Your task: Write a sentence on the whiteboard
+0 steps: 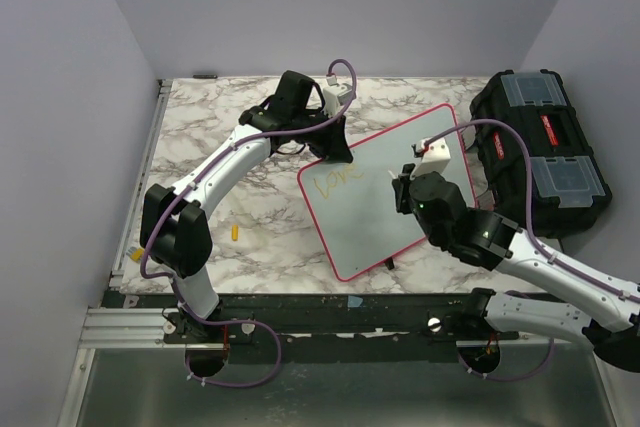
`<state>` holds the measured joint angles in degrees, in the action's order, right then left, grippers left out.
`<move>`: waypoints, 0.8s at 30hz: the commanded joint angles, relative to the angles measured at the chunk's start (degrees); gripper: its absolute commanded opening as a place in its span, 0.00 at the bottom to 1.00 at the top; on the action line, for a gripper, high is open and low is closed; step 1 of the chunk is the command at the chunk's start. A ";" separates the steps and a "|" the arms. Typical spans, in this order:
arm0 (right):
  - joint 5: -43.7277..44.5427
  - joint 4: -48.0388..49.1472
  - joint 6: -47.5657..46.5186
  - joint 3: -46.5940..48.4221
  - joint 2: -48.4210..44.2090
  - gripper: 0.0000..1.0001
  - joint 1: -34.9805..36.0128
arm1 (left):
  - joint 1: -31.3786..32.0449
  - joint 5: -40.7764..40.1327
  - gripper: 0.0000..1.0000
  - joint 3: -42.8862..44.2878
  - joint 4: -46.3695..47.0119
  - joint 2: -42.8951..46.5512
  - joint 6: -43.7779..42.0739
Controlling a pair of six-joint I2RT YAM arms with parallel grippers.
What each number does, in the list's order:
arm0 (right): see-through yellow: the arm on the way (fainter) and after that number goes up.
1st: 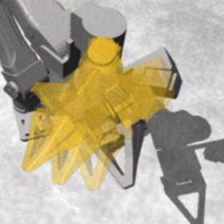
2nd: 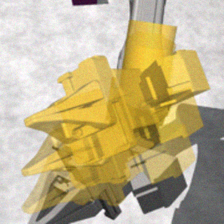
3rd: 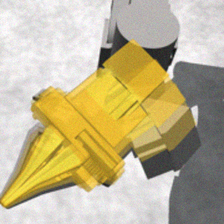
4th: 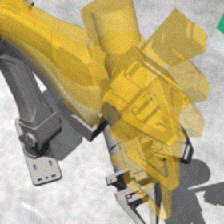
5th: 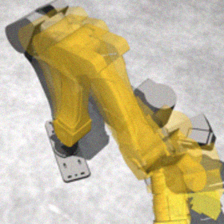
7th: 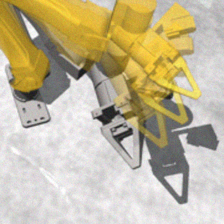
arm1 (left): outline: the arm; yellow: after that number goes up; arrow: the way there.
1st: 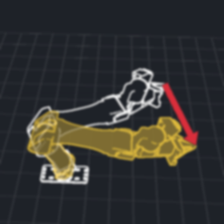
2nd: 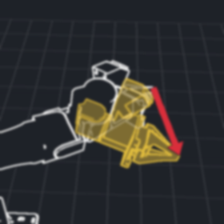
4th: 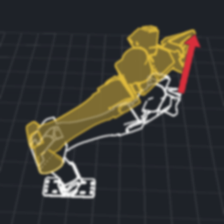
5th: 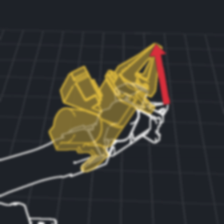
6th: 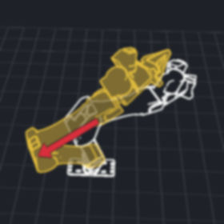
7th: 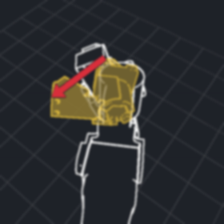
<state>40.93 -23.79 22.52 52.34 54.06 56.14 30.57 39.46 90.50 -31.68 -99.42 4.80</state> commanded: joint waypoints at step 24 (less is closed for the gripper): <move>-10.95 -4.86 1.99 2.75 -2.88 0.01 -0.22 | 0.63 -4.90 0.00 0.32 -0.93 -1.62 -4.53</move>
<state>33.61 -26.70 25.36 52.49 50.28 56.12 30.57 39.48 90.70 -31.62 -99.59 4.86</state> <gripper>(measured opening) 0.118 0.156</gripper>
